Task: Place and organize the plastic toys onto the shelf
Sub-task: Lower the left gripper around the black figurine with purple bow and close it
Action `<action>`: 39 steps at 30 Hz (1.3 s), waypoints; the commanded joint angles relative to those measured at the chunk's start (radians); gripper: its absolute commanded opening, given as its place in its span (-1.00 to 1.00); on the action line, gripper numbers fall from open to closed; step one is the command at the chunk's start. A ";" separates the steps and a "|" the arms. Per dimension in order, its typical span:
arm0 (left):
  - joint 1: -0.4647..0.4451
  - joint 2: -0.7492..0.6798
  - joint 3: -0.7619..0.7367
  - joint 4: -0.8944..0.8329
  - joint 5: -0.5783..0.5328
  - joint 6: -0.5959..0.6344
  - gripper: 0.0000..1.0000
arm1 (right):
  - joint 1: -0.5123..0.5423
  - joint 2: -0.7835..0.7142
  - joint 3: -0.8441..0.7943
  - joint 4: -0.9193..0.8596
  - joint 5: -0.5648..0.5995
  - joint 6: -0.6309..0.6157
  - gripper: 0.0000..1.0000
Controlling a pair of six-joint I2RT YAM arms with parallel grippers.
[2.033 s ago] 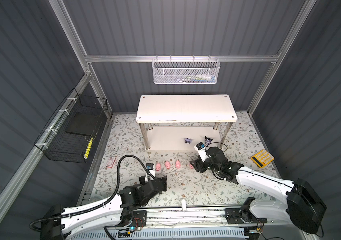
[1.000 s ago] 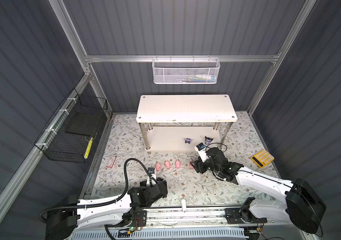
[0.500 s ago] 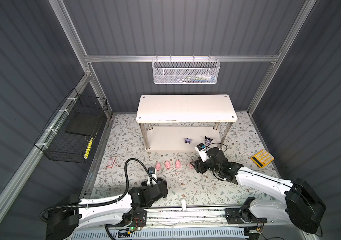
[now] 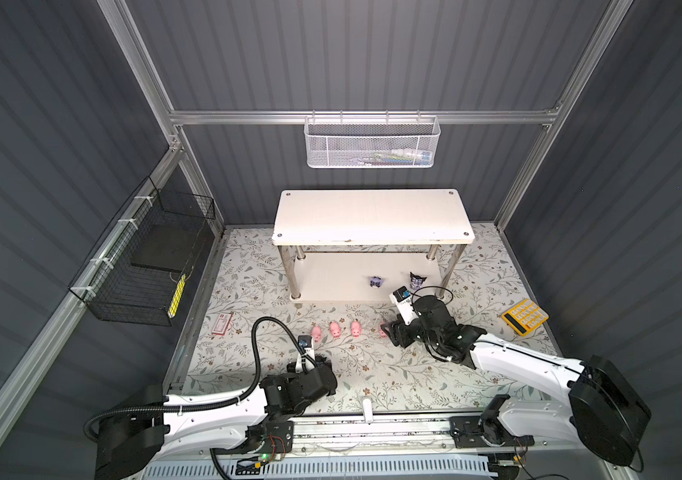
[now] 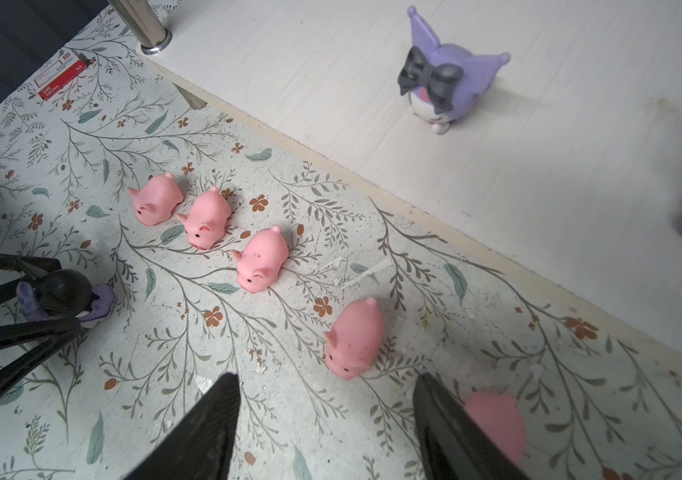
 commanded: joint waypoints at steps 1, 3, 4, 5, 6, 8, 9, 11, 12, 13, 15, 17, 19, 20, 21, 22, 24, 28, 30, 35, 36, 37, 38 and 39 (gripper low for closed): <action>-0.008 -0.005 -0.015 0.000 -0.002 0.003 0.48 | -0.005 0.010 -0.010 0.017 -0.005 0.010 0.36; -0.007 -0.005 -0.015 -0.001 -0.002 0.004 0.40 | -0.005 0.010 -0.010 0.018 -0.007 0.010 0.36; -0.007 -0.004 -0.016 0.002 -0.002 0.005 0.38 | -0.005 0.011 -0.010 0.018 -0.007 0.009 0.36; -0.007 -0.002 -0.016 0.006 -0.001 0.006 0.33 | -0.005 0.013 -0.009 0.020 -0.008 0.009 0.36; -0.008 0.001 -0.016 0.009 0.001 0.006 0.29 | -0.005 0.015 -0.008 0.021 -0.009 0.009 0.36; -0.007 0.007 -0.015 0.013 0.001 0.008 0.25 | -0.005 0.019 -0.007 0.020 -0.011 0.009 0.36; -0.008 0.010 -0.015 0.014 0.000 0.008 0.19 | -0.005 0.018 -0.006 0.019 -0.013 0.009 0.36; -0.008 0.010 -0.013 0.016 0.001 0.009 0.06 | -0.005 0.019 -0.006 0.018 -0.014 0.008 0.36; -0.008 0.009 -0.015 0.016 0.001 0.010 0.02 | -0.005 0.019 -0.004 0.018 -0.014 0.008 0.36; -0.008 0.007 -0.015 0.016 0.001 0.009 0.00 | -0.005 0.021 -0.003 0.018 -0.015 0.008 0.36; -0.007 -0.003 -0.016 0.013 -0.001 0.008 -0.03 | -0.007 0.023 -0.002 0.018 -0.015 0.008 0.36; -0.008 -0.012 -0.016 0.006 -0.002 0.008 -0.03 | -0.007 0.025 -0.001 0.018 -0.017 0.008 0.36; -0.007 -0.020 -0.015 0.001 -0.004 0.008 -0.04 | -0.007 0.029 0.001 0.018 -0.020 0.009 0.36; -0.006 -0.023 -0.013 -0.002 -0.005 0.008 -0.04 | -0.007 0.030 0.002 0.019 -0.020 0.008 0.36; -0.008 -0.025 -0.012 -0.005 -0.005 0.009 -0.04 | -0.007 0.032 0.002 0.020 -0.021 0.008 0.36; -0.008 -0.026 -0.010 -0.008 -0.005 0.010 -0.04 | -0.007 0.034 0.003 0.020 -0.021 0.008 0.36; -0.008 -0.029 -0.004 -0.013 -0.005 0.012 -0.06 | -0.007 0.037 0.008 0.019 -0.022 0.006 0.36; -0.007 -0.033 0.003 -0.021 -0.005 0.019 -0.10 | -0.007 0.046 0.013 0.018 -0.026 0.006 0.36; -0.007 -0.033 0.002 -0.024 -0.008 0.016 -0.09 | -0.007 0.048 0.013 0.020 -0.029 0.005 0.36; -0.007 -0.017 -0.006 -0.016 -0.006 0.008 0.14 | -0.008 0.050 0.008 0.024 -0.029 0.007 0.36; -0.008 -0.013 -0.008 -0.008 -0.005 0.008 0.17 | -0.008 0.050 0.008 0.024 -0.030 0.009 0.36; -0.008 -0.009 -0.009 -0.003 -0.004 0.008 0.18 | -0.008 0.051 0.007 0.026 -0.030 0.009 0.36; -0.008 -0.003 -0.010 0.005 -0.004 0.010 0.19 | -0.008 0.051 0.005 0.027 -0.030 0.010 0.36; -0.007 0.003 -0.009 0.009 -0.005 0.011 0.19 | -0.008 0.052 0.005 0.029 -0.030 0.009 0.36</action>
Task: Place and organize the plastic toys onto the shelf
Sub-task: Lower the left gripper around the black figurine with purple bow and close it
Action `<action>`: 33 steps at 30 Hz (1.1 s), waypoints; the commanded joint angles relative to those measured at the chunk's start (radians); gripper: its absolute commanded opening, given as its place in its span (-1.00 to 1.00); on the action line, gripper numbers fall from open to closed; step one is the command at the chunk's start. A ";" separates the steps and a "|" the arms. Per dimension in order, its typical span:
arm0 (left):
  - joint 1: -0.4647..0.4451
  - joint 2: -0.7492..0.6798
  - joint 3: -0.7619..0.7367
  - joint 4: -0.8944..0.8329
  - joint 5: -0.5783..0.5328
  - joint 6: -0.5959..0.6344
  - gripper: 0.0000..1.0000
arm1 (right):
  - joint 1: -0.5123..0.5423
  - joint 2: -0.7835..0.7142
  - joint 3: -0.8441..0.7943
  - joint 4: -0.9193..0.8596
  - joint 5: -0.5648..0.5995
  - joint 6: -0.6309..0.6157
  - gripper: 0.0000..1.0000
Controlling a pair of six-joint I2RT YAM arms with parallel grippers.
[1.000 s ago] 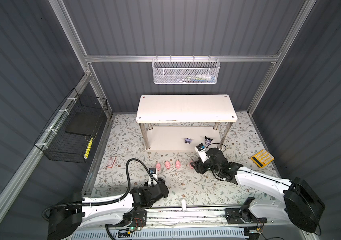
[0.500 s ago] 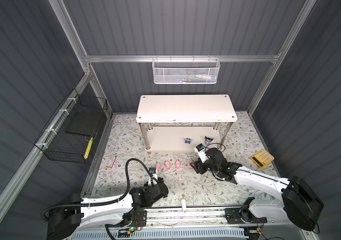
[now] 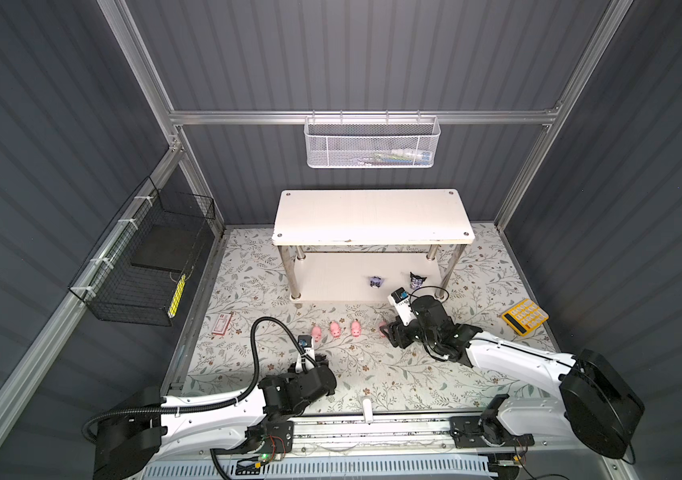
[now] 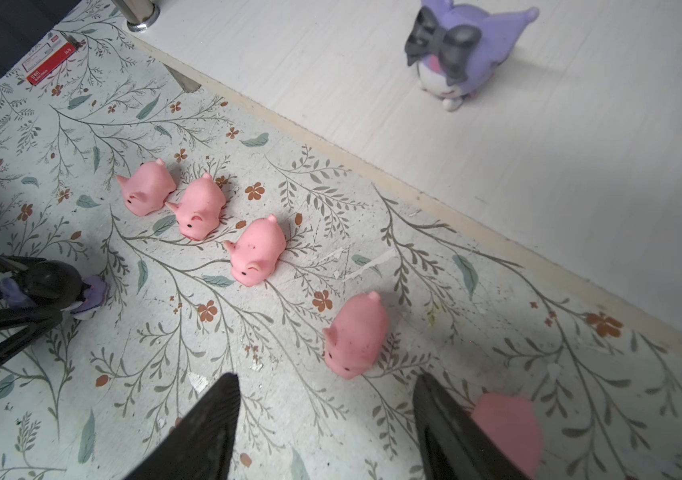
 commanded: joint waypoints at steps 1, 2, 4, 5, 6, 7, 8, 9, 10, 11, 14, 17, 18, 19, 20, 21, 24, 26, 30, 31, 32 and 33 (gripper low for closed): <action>-0.007 0.020 -0.004 0.008 -0.012 0.003 0.19 | -0.004 0.009 0.005 0.015 -0.011 0.009 0.36; -0.007 0.027 -0.005 0.010 -0.014 0.003 0.19 | -0.004 0.010 0.006 0.015 -0.010 0.008 0.37; -0.008 0.036 -0.005 0.020 -0.017 0.005 0.16 | -0.004 0.010 0.005 0.016 -0.011 0.008 0.37; -0.007 0.040 -0.006 0.025 -0.020 0.005 0.12 | -0.004 0.011 0.005 0.016 -0.010 0.008 0.37; -0.008 0.043 -0.007 0.029 -0.024 0.005 0.07 | -0.004 0.010 0.004 0.016 -0.010 0.009 0.36; -0.007 0.044 -0.005 0.032 -0.027 0.005 0.02 | -0.004 0.009 0.005 0.017 -0.009 0.009 0.37; -0.008 0.045 -0.005 0.034 -0.031 0.006 -0.02 | -0.004 0.008 0.002 0.017 -0.009 0.008 0.37; -0.007 0.048 -0.005 0.036 -0.034 0.007 -0.06 | -0.004 0.009 0.002 0.017 -0.009 0.008 0.37; -0.008 0.048 -0.004 0.038 -0.036 0.007 -0.08 | -0.004 0.009 0.001 0.017 -0.008 0.009 0.37; -0.007 0.048 -0.005 0.039 -0.037 0.008 -0.10 | -0.004 0.009 0.000 0.019 -0.008 0.009 0.37; -0.007 0.047 -0.003 0.043 -0.037 0.013 -0.16 | -0.005 0.008 -0.002 0.019 -0.008 0.010 0.37; -0.007 0.040 -0.002 0.040 -0.039 0.014 -0.20 | -0.005 0.009 -0.003 0.021 -0.008 0.011 0.37; -0.008 0.037 -0.001 0.037 -0.040 0.015 -0.22 | -0.005 0.010 -0.004 0.021 -0.007 0.011 0.36; -0.007 0.032 0.000 0.034 -0.040 0.016 -0.22 | -0.005 0.010 -0.004 0.022 -0.008 0.012 0.37; -0.007 0.029 0.002 0.030 -0.041 0.016 -0.23 | -0.005 0.012 -0.004 0.022 -0.006 0.013 0.37; -0.007 0.026 0.001 0.026 -0.043 0.016 -0.23 | -0.005 0.012 -0.004 0.022 -0.006 0.014 0.37; -0.007 0.016 0.003 0.018 -0.043 0.017 -0.24 | -0.005 0.015 -0.005 0.024 -0.008 0.014 0.36; -0.007 0.013 0.003 0.013 -0.043 0.017 -0.24 | -0.005 0.014 -0.005 0.026 -0.009 0.015 0.37; -0.008 0.005 0.005 -0.005 -0.042 0.013 -0.17 | -0.006 0.016 -0.005 0.025 -0.011 0.014 0.37; -0.008 -0.003 0.007 -0.017 -0.042 0.011 -0.08 | -0.006 0.016 -0.005 0.025 -0.012 0.014 0.37; -0.008 -0.011 0.009 -0.033 -0.042 0.007 0.02 | -0.006 0.017 -0.006 0.025 -0.013 0.015 0.37; -0.007 -0.024 0.007 -0.047 -0.042 0.005 0.11 | -0.007 0.016 -0.007 0.025 -0.014 0.015 0.37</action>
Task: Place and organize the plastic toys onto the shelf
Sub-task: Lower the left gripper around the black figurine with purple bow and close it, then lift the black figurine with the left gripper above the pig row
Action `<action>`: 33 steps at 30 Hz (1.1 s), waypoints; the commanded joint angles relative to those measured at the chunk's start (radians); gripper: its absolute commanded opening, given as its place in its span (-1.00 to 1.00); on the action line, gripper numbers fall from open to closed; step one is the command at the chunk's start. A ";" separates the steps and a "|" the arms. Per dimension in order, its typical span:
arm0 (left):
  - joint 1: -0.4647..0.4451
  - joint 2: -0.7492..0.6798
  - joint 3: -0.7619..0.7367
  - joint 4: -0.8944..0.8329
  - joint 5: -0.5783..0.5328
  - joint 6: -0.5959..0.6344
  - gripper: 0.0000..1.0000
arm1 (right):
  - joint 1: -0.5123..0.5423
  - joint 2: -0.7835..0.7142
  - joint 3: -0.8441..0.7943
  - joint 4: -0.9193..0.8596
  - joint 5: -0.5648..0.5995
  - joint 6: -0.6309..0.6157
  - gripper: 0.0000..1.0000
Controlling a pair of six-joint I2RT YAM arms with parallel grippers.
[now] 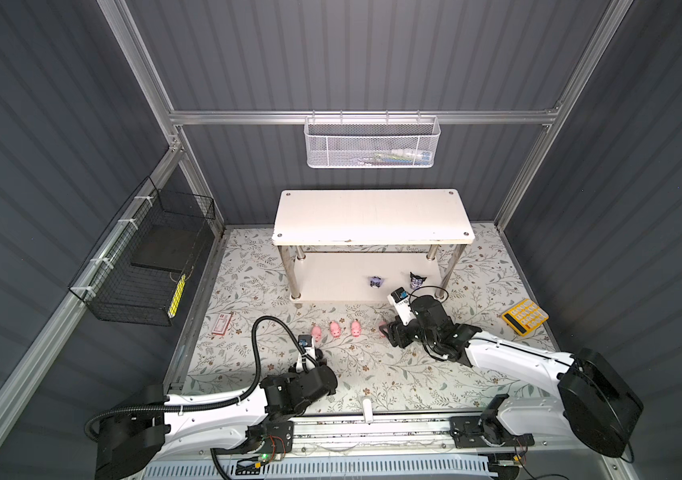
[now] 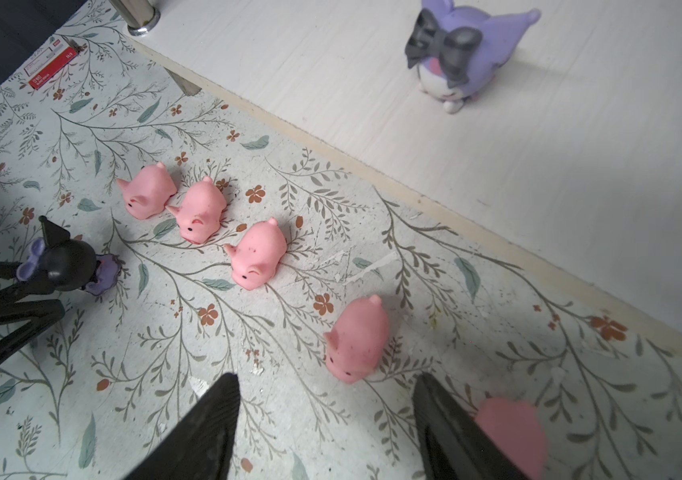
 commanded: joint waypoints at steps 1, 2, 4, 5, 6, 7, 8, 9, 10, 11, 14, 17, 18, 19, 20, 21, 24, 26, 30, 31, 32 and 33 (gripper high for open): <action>-0.008 -0.045 0.005 -0.072 -0.021 -0.002 0.21 | -0.005 0.009 -0.007 0.010 -0.011 0.010 0.36; -0.008 -0.067 0.003 -0.089 -0.021 -0.002 0.34 | -0.005 0.009 -0.008 0.011 -0.011 0.012 0.37; -0.008 -0.121 -0.006 -0.120 -0.021 0.000 0.50 | -0.005 0.008 -0.008 0.013 -0.013 0.013 0.37; -0.007 -0.151 -0.011 -0.140 -0.023 0.004 0.56 | -0.005 0.010 -0.008 0.014 -0.014 0.013 0.36; -0.008 -0.178 -0.015 -0.157 -0.027 0.003 0.59 | -0.005 0.009 -0.009 0.018 -0.017 0.013 0.37; -0.008 -0.206 -0.020 -0.176 -0.035 0.005 0.62 | -0.005 0.012 -0.010 0.022 -0.017 0.014 0.37; -0.007 -0.230 -0.026 -0.186 -0.037 0.010 0.63 | -0.005 0.014 -0.011 0.025 -0.019 0.015 0.37; -0.008 -0.249 -0.031 -0.177 -0.034 0.025 0.64 | -0.005 0.015 -0.010 0.028 -0.023 0.015 0.36; -0.008 -0.262 -0.039 -0.159 -0.029 0.046 0.64 | -0.005 0.019 -0.011 0.030 -0.024 0.016 0.37; -0.008 -0.263 -0.037 -0.160 -0.034 0.050 0.64 | -0.005 0.020 -0.011 0.033 -0.025 0.016 0.37; -0.008 -0.233 -0.021 -0.162 -0.038 0.063 0.64 | -0.005 0.019 -0.013 0.039 -0.028 0.016 0.37; -0.008 -0.187 -0.015 -0.117 -0.031 0.089 0.64 | -0.005 0.020 -0.016 0.043 -0.028 0.013 0.37; -0.007 -0.176 -0.015 -0.097 -0.027 0.096 0.65 | -0.005 0.021 -0.015 0.043 -0.028 0.013 0.37; -0.006 -0.165 -0.015 -0.081 -0.026 0.101 0.65 | -0.005 0.021 -0.018 0.043 -0.029 0.012 0.37; -0.006 -0.157 -0.016 -0.071 -0.026 0.104 0.65 | -0.005 0.019 -0.018 0.044 -0.028 0.012 0.37; -0.006 -0.150 -0.016 -0.065 -0.027 0.108 0.65 | -0.005 0.015 -0.020 0.046 -0.026 0.012 0.37; -0.002 -0.144 -0.025 -0.033 -0.018 0.125 0.65 | -0.006 0.011 -0.032 0.055 -0.025 0.013 0.37; 0.014 -0.144 -0.029 -0.011 -0.002 0.145 0.66 | -0.008 0.010 -0.037 0.061 -0.027 0.014 0.37; 0.080 -0.130 -0.028 0.031 0.065 0.195 0.64 | -0.009 0.011 -0.044 0.071 -0.030 0.016 0.37; 0.102 -0.122 -0.027 0.044 0.085 0.206 0.64 | -0.011 0.011 -0.045 0.073 -0.030 0.016 0.37; 0.119 -0.114 -0.026 0.057 0.100 0.217 0.62 | -0.011 0.011 -0.047 0.075 -0.030 0.014 0.37; 0.132 -0.104 -0.023 0.067 0.112 0.227 0.60 | -0.011 0.010 -0.048 0.075 -0.030 0.015 0.37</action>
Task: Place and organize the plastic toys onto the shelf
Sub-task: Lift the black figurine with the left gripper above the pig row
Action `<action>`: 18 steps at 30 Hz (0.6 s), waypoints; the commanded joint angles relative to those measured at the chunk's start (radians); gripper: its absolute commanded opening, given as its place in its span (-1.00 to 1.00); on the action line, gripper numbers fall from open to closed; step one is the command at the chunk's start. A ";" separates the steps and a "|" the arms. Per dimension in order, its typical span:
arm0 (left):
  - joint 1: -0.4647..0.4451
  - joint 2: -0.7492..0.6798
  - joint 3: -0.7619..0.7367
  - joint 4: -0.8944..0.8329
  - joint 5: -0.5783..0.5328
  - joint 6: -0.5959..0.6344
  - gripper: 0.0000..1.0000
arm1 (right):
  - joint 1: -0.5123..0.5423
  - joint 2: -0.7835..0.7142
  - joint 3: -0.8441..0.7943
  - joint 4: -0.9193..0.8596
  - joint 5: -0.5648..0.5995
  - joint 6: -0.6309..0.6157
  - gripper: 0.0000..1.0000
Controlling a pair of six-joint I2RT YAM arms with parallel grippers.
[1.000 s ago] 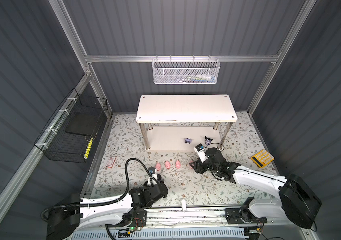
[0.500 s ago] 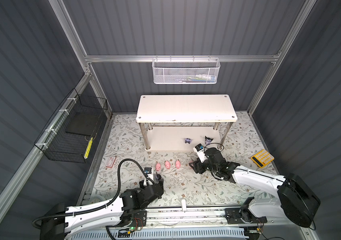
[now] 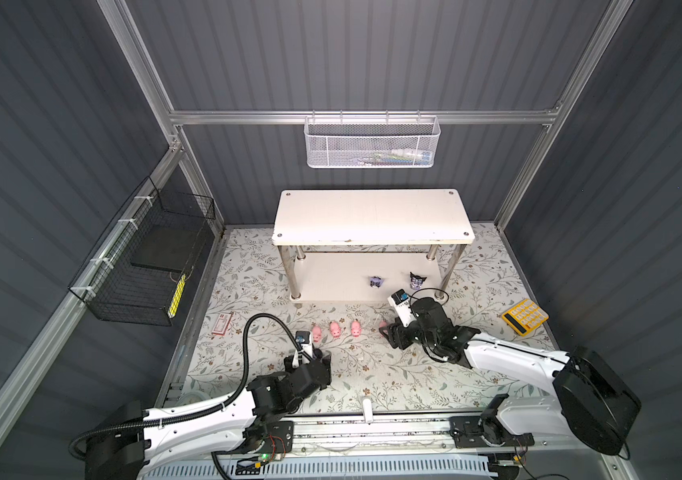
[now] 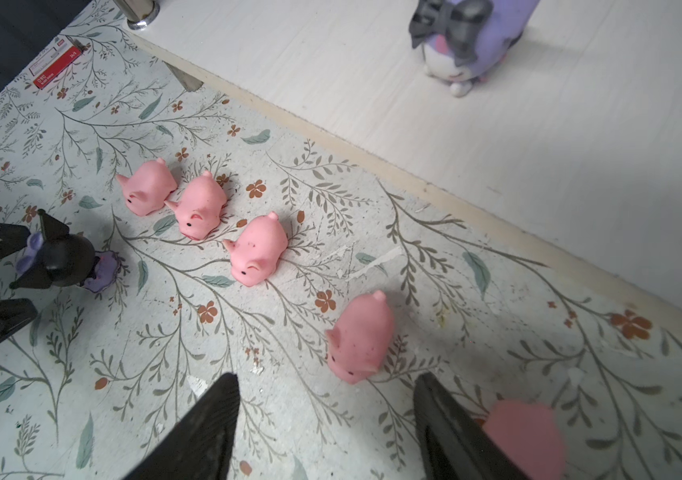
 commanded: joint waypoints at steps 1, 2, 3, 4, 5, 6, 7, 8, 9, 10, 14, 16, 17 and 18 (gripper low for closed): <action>0.040 0.028 -0.002 0.057 0.063 0.068 0.58 | -0.006 -0.003 -0.017 0.022 -0.009 0.006 0.37; 0.046 0.043 0.003 0.064 0.069 0.075 0.56 | -0.006 -0.004 -0.019 0.024 -0.009 0.006 0.37; 0.048 0.057 0.008 0.070 0.072 0.081 0.55 | -0.007 -0.005 -0.023 0.026 -0.009 0.006 0.37; 0.049 0.074 0.014 0.078 0.077 0.086 0.53 | -0.008 -0.005 -0.025 0.028 -0.009 0.007 0.37; 0.051 0.091 0.016 0.088 0.083 0.089 0.52 | -0.010 -0.007 -0.029 0.029 -0.009 0.007 0.37; 0.052 0.103 0.017 0.098 0.087 0.091 0.51 | -0.010 -0.009 -0.031 0.031 -0.009 0.009 0.37; 0.053 0.117 0.017 0.110 0.092 0.089 0.51 | -0.012 -0.009 -0.035 0.034 -0.009 0.010 0.37; 0.054 0.129 0.017 0.124 0.096 0.091 0.50 | -0.012 -0.010 -0.037 0.035 -0.009 0.012 0.37; 0.055 0.139 0.017 0.132 0.098 0.091 0.50 | -0.013 -0.010 -0.037 0.036 -0.009 0.012 0.37; 0.056 0.148 0.017 0.141 0.100 0.090 0.48 | -0.013 -0.012 -0.040 0.037 -0.009 0.013 0.37; 0.062 0.172 0.021 0.163 0.101 0.094 0.36 | -0.017 -0.012 -0.045 0.040 -0.011 0.013 0.37; 0.064 0.179 0.024 0.170 0.100 0.096 0.28 | -0.019 -0.013 -0.048 0.043 -0.013 0.012 0.37; 0.065 0.184 0.027 0.174 0.101 0.097 0.24 | -0.019 -0.011 -0.048 0.045 -0.015 0.014 0.37; 0.066 0.187 0.026 0.175 0.100 0.095 0.22 | -0.021 -0.011 -0.047 0.045 -0.015 0.013 0.37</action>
